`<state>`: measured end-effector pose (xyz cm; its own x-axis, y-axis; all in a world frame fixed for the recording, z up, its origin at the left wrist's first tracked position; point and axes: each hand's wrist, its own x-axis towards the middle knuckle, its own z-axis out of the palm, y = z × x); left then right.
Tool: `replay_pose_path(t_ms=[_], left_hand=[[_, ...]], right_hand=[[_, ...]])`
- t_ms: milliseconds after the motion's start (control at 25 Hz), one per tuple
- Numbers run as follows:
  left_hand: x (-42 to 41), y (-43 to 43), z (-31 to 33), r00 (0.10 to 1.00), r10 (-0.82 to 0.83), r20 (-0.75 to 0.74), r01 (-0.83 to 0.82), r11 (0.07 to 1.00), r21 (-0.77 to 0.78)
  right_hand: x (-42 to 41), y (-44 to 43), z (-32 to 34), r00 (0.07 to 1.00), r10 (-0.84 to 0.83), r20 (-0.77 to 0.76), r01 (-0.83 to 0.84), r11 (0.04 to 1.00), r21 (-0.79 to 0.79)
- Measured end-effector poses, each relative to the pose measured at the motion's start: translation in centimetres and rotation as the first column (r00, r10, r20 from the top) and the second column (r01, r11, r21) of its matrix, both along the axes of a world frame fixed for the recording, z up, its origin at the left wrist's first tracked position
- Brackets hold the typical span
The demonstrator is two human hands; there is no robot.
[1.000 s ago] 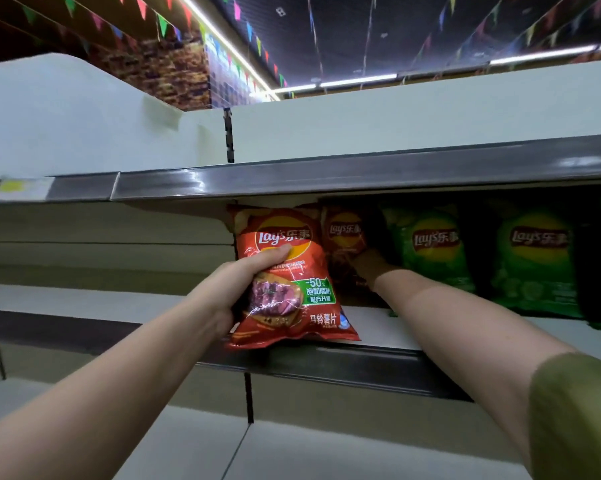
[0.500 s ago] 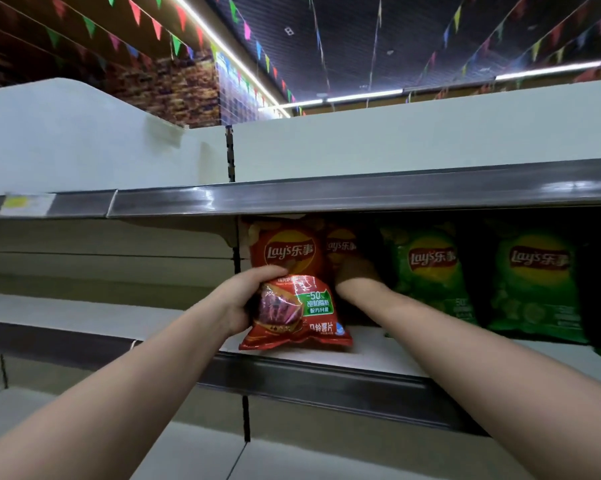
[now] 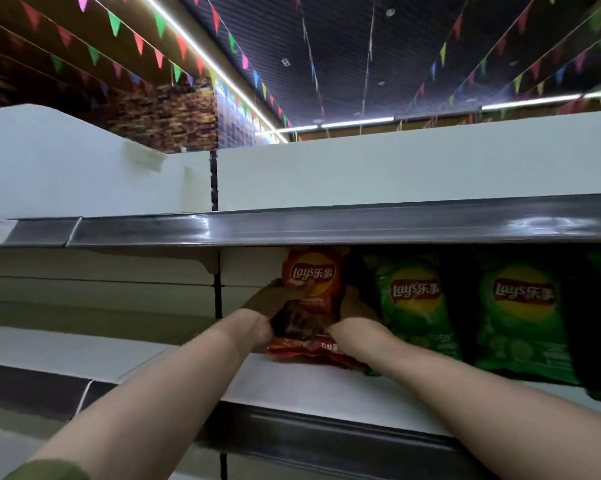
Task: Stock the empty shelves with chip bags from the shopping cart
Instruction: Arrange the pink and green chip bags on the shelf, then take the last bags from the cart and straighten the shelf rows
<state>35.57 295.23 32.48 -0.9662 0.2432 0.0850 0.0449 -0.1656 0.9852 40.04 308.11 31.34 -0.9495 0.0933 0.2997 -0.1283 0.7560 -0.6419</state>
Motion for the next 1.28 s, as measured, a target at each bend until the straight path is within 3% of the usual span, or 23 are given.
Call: replay_pose_path(t_ms=[120,240,360,520,600,680,800,960,1120,1280], left_hand=[[-1.9,0.6,-0.6,0.998,-0.001,-0.07,-0.002,0.999,-0.051],[-3.0,0.8,-1.4,0.998,0.004,-0.057,-0.008,0.998,-0.061],[-2.8,1.3,-1.2,0.999,-0.014,-0.035,0.013,1.0,-0.019],[-0.9,1.6,-0.4,0.991,0.132,-0.026,-0.132,0.991,0.017],[0.6,0.9,-0.1,0.969,0.23,-0.094,-0.232,0.973,-0.012],[2.5,-0.7,-0.5,0.938,0.297,-0.18,-0.309,0.95,-0.039],[6.9,-4.0,-2.5,0.895,0.344,-0.283,-0.384,0.918,-0.099],[12.5,-8.6,-5.8,0.857,0.459,-0.234,-0.478,0.878,-0.027],[18.4,-13.2,-9.8,0.741,0.646,-0.183,-0.663,0.746,-0.052],[23.8,-16.6,-14.3,0.586,0.808,-0.065,-0.809,0.578,-0.105]], right_hand=[[-3.0,0.0,-0.6,0.998,-0.052,0.032,0.052,0.999,-0.009],[-4.0,0.0,-1.7,0.996,-0.066,-0.058,0.062,0.996,-0.063],[-4.3,0.1,-2.0,1.0,-0.024,0.003,0.024,0.992,-0.123],[-1.3,-0.5,0.1,0.992,-0.116,0.053,0.106,0.982,0.156],[1.8,-0.6,0.8,0.992,-0.063,-0.106,0.096,0.936,0.34],[4.7,-1.5,1.4,0.976,0.028,-0.217,0.058,0.923,0.38],[7.1,-4.2,1.0,0.905,0.151,-0.398,-0.042,0.962,0.27],[8.4,-8.6,-1.2,0.812,0.277,-0.513,-0.306,0.952,0.029],[10.3,-13.2,-4.3,0.766,0.437,-0.471,-0.574,0.795,-0.196],[12.5,-17.7,-9.2,0.644,0.649,-0.405,-0.758,0.611,-0.226]])
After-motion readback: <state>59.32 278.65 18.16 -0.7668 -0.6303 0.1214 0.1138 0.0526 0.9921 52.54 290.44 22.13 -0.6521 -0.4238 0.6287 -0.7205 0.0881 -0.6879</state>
